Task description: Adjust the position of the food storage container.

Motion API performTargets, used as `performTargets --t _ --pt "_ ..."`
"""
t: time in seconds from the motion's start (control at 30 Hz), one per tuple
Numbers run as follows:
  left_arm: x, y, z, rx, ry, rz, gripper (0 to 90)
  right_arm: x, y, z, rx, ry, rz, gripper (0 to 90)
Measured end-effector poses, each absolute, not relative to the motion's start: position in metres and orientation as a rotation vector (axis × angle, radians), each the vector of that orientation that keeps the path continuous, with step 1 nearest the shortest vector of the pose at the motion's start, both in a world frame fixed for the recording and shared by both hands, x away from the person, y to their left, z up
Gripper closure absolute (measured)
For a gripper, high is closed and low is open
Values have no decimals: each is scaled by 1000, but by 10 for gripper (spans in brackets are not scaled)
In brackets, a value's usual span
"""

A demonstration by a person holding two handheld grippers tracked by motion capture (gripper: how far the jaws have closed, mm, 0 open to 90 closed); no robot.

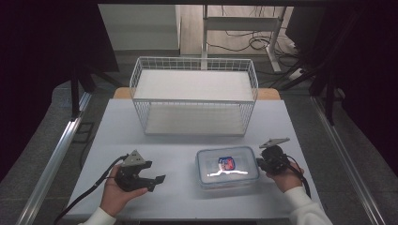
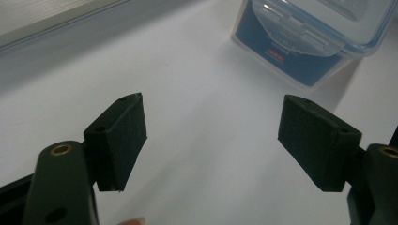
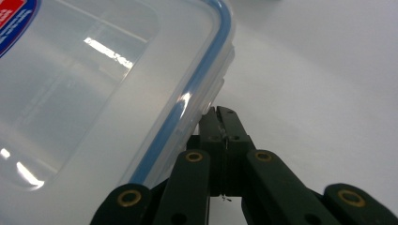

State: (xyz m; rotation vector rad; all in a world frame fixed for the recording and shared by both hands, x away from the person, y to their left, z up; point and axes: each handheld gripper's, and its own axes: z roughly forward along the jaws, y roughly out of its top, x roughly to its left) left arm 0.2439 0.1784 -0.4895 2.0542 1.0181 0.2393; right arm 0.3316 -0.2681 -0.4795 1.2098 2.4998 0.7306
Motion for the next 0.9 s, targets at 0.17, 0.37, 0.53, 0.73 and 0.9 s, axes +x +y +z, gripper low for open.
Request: performTargets --t 0.17,0.37,0.53,0.73,0.9 --pt "244 179 -489 2055 1020 237 234 323 -252 -480 1155 2547 761 890" --pt "245 181 -489 2049 1026 241 234 318 -231 -480 1084 2602 770 890" --pt "246 185 -489 2038 1035 237 235 319 -212 -481 1035 2623 779 890" --pt "244 185 -489 2033 1037 232 236 318 -190 -483 979 2638 783 890" --pt "245 187 -489 2033 1036 246 236 318 -186 -482 956 2643 802 889"
